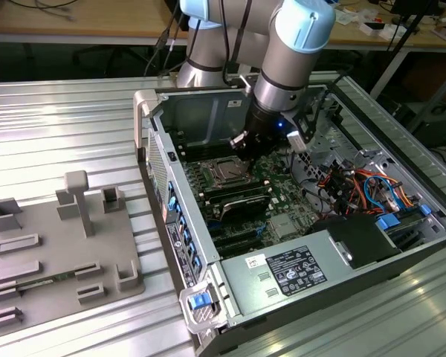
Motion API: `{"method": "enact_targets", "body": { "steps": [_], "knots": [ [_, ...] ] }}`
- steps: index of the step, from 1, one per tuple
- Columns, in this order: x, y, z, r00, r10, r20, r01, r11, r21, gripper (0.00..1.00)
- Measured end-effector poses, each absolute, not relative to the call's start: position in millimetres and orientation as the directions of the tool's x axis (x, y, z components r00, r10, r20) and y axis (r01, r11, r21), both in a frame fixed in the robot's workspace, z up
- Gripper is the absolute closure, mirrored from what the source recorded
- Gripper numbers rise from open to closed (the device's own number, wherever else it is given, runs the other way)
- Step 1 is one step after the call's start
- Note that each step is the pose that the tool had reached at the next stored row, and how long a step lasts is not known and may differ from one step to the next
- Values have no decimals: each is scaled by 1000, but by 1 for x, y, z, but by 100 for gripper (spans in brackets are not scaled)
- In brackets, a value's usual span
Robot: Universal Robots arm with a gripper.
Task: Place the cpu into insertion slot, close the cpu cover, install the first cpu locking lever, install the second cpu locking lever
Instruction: 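Install the second cpu locking lever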
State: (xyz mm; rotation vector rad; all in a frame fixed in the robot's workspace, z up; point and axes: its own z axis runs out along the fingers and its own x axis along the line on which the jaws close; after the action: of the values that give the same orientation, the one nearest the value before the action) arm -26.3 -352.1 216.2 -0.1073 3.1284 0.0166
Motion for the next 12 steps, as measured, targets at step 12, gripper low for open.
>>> {"method": "enact_targets", "body": {
  "steps": [12],
  "knots": [
    [-26,-361,221,-998,-68,-12,-68,998,10,89]
  ]
}}
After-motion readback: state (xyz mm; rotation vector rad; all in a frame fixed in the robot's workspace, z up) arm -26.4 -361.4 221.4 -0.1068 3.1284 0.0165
